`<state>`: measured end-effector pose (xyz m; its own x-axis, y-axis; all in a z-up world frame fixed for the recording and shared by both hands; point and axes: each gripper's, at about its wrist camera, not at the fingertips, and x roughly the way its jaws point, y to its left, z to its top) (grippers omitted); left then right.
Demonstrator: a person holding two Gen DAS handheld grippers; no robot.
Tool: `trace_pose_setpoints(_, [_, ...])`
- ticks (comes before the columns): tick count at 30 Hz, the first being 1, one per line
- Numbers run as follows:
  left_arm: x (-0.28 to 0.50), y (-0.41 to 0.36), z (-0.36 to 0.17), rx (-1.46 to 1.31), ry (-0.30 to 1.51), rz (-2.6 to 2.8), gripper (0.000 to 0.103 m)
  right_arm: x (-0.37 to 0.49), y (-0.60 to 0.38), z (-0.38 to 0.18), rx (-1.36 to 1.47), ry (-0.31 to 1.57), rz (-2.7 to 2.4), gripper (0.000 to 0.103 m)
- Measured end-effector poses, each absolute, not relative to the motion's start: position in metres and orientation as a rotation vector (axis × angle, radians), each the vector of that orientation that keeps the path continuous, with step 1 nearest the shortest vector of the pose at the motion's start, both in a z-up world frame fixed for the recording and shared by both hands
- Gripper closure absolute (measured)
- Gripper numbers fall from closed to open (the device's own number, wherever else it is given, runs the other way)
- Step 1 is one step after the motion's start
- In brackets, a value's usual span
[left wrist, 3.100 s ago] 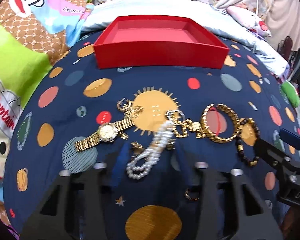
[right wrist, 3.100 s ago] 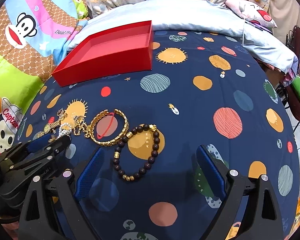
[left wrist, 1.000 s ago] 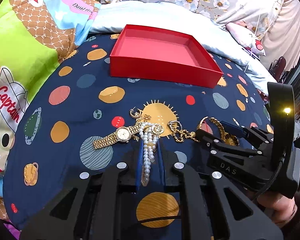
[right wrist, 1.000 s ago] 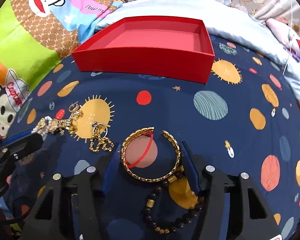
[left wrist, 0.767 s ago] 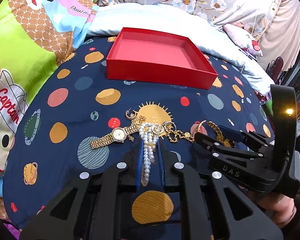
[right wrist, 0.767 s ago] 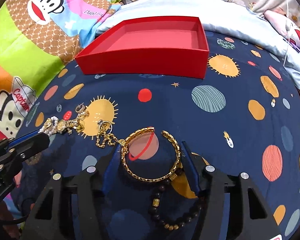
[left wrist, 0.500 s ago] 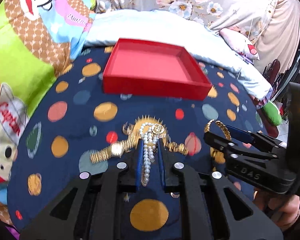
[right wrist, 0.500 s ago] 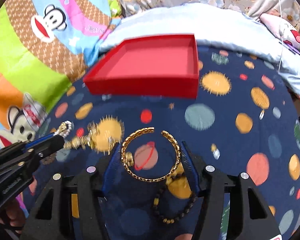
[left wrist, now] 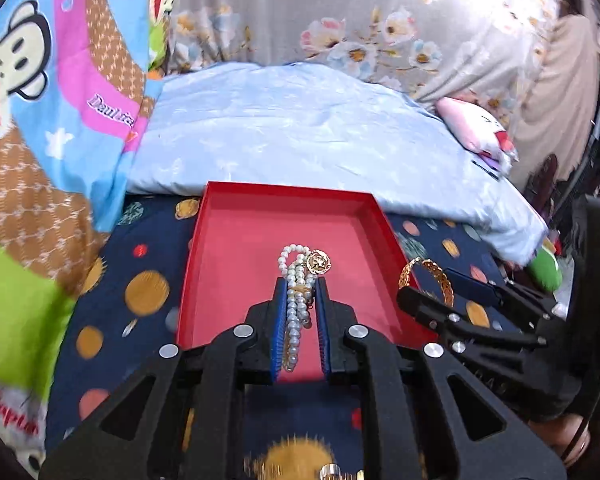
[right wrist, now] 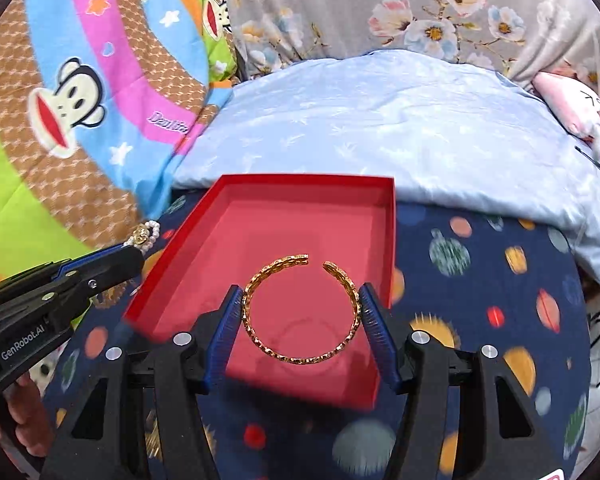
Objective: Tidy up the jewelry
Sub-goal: 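Carry pearls and bangle into the red tray and open both tools, then withdraw both tools from the tray back over the remaining jewelry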
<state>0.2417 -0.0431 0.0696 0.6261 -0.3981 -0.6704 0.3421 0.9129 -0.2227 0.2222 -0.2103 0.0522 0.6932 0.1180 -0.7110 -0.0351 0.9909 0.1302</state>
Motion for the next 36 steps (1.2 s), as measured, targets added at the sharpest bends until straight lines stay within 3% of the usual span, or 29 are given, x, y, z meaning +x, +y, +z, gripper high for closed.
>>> trace_pose_setpoints(13, [0.333, -0.072, 0.021, -0.064, 0.861, -0.395, 0.089, 0.317, -0.218, 0.001, 0.102, 0.928, 0.092, 0.044])
trace_pose_setpoints(14, [0.336, -0.073, 0.017, -0.076, 0.865, -0.4, 0.08, 0.318, -0.218, 0.0, 0.098, 0.93, 0.088, 0.044])
trace_pose_setpoints(15, [0.337, -0.074, 0.014, -0.074, 0.872, -0.383, 0.06, 0.318, -0.217, 0.0, 0.093, 0.923, 0.084, 0.044])
trace_pose_setpoints(17, [0.336, -0.072, 0.014, -0.078, 0.849, -0.357, 0.044, 0.316, -0.217, 0.003, 0.087, 0.901, 0.075, 0.037])
trace_pose_setpoints(18, [0.335, -0.071, 0.016, -0.078, 0.835, -0.346, 0.043, 0.314, -0.217, 0.005, 0.082, 0.89, 0.06, 0.035])
trace_pose_setpoints(25, [0.298, -0.047, 0.035, -0.098, 0.784, -0.309, 0.041, 0.256, -0.226, 0.031, 0.155, 0.799, 0.049, 0.031])
trace_pose_setpoints(36, [0.162, -0.009, 0.026, -0.069, 0.818, -0.283, 0.038, 0.095, -0.218, 0.027, 0.2, 0.823, 0.079, 0.029])
